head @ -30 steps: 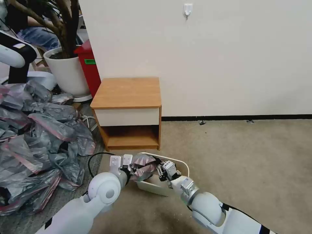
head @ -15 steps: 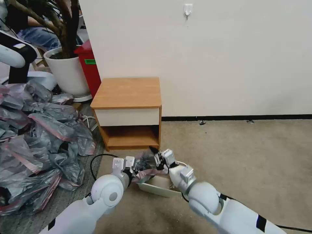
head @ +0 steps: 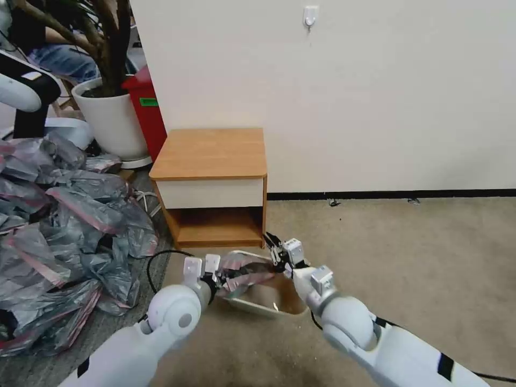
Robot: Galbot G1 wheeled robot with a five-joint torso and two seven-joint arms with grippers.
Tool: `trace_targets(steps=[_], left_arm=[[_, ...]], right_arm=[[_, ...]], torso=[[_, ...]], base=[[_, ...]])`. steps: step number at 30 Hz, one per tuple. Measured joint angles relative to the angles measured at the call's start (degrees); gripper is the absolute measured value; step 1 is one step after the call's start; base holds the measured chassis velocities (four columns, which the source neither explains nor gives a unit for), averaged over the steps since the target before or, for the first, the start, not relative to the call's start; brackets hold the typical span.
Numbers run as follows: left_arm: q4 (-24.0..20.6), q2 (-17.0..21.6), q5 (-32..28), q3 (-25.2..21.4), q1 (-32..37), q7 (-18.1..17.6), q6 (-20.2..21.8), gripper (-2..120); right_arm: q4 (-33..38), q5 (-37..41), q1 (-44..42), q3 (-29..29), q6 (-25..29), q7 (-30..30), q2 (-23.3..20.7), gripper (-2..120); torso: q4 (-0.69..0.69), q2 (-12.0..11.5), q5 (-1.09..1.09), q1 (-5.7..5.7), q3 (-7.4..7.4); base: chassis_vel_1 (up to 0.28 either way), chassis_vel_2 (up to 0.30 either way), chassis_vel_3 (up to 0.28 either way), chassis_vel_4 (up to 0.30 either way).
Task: Pick up the garbage bag from the table and place it over the trash can.
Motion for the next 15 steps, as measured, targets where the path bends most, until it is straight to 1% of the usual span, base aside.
trace_targets(steps=[1,3,4,5,7,9,10,11,13,14,15], left_arm=[[0.0,0.0,0.0,0.0,0.0,0.0,0.0,2],[0.1,-0.1,0.0,-0.3,-0.4,0.5,-0.3,2],[0.1,0.0,0.0,-0.4,-0.4,0.7,-0.4,2],[0.1,0.0,0.0,-0.4,-0.4,0.7,-0.4,2],[0.0,0.5,0.2,-0.7,-0.1,1.2,-0.9,2],[-0.2,0.7,0.7,-0.9,0.1,1.7,-1.4,2],[-0.2,0.7,0.7,-0.9,0.1,1.7,-1.4,2],[-0.3,0.8,1.0,-0.9,0.3,1.9,-1.7,2],[-0.7,0.9,1.6,-1.1,0.6,2.6,-2.3,2],[-0.7,0.9,1.6,-1.1,0.6,2.6,-2.3,2],[-0.9,0.9,1.8,-1.1,0.8,2.9,-2.5,2]], right_arm=[[0.0,0.0,0.0,0.0,0.0,0.0,0.0,28],[4.2,6.3,-1.3,0.8,-5.2,5.8,-0.1,39],[5.5,8.8,-1.5,1.2,-7.1,7.6,-0.1,42],[5.5,8.8,-1.5,1.2,-7.1,7.6,-0.1,42],[9.4,16.7,-1.9,2.3,-13.7,12.5,-0.3,53],[12.1,23.5,-2.0,3.2,-18.6,16.7,-0.2,60],[12.1,23.5,-2.0,3.2,-18.6,16.7,-0.2,60],[12.9,27.4,-1.8,3.6,-20.5,19.1,0.1,68],[13.2,34.0,-1.1,4.0,-22.4,23.1,1.2,75],[13.2,34.0,-1.1,4.0,-22.4,23.1,1.2,75],[13.1,36.7,-0.6,4.2,-22.9,24.6,1.7,79]], torso=[[0.00,0.0,0.00,0.00,0.00],[0.00,0.0,0.00,0.00,0.00],[0.01,0.0,0.00,0.00,0.00],[0.01,0.0,0.00,0.00,0.00],[0.01,0.0,0.01,0.00,0.00],[0.01,0.0,0.00,0.00,0.00],[0.01,0.0,0.00,0.00,0.00],[0.01,0.0,0.00,0.00,0.00],[0.01,0.0,0.01,0.00,0.00],[0.01,0.0,0.01,0.00,0.00],[0.02,0.0,0.00,0.00,0.00]], base=[[0.000,0.000,0.000,0.000],[0.000,0.000,0.000,0.000],[0.000,0.000,0.000,0.000],[0.000,0.000,0.000,0.000],[0.000,0.000,0.000,0.000],[0.000,0.000,0.000,0.000],[0.000,0.000,0.000,0.000],[0.000,0.000,0.000,0.000],[0.000,0.000,0.000,0.000],[0.000,0.000,0.000,0.000],[0.000,0.000,0.000,0.000]])
